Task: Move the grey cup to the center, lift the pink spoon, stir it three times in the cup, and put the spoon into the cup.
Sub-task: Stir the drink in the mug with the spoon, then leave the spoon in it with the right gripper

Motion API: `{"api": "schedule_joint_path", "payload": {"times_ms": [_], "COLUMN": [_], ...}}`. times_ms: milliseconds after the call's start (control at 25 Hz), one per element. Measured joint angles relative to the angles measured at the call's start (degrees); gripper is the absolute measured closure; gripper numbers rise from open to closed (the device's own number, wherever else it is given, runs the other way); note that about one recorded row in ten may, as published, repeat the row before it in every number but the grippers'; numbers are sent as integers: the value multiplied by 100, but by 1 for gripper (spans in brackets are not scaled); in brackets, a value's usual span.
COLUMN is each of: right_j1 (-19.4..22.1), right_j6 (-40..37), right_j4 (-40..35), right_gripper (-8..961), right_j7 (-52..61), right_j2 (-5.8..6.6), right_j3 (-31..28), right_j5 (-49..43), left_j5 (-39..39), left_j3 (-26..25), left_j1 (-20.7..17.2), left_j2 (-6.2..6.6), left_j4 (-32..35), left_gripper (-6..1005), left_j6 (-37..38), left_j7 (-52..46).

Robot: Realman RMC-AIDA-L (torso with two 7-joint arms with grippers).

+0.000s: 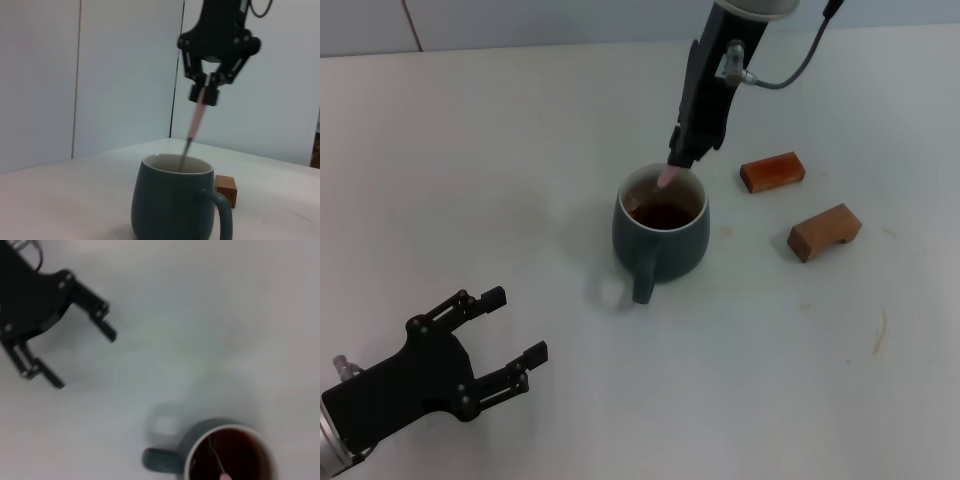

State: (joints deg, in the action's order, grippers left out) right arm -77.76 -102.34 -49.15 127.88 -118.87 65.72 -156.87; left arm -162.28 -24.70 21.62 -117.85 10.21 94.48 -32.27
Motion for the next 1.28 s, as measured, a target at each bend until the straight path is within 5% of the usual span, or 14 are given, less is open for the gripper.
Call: {"api": "schedule_joint_path", "payload": {"times_ms": [360,1080,1280], "right_j1": [-28,393,843], "right_j6": [74,93,174], "right_j4": [63,-278,-805], "right_gripper": [714,672,631], "right_j7": [169,180,101], "right_j2": [-8,-44,-49], "right_j3": [142,222,345], "right_j5": [-654,-60,331], "left_j5": [4,4,5], "left_j3": [-8,-26,-27], "left_j1": [9,15,37], "left_j2": [0,22,24], "left_j4": [-3,-18,4], "left_gripper": [178,178,178], "left_j6": [0,18,19], "left_j7": [-6,-17,-17]}}
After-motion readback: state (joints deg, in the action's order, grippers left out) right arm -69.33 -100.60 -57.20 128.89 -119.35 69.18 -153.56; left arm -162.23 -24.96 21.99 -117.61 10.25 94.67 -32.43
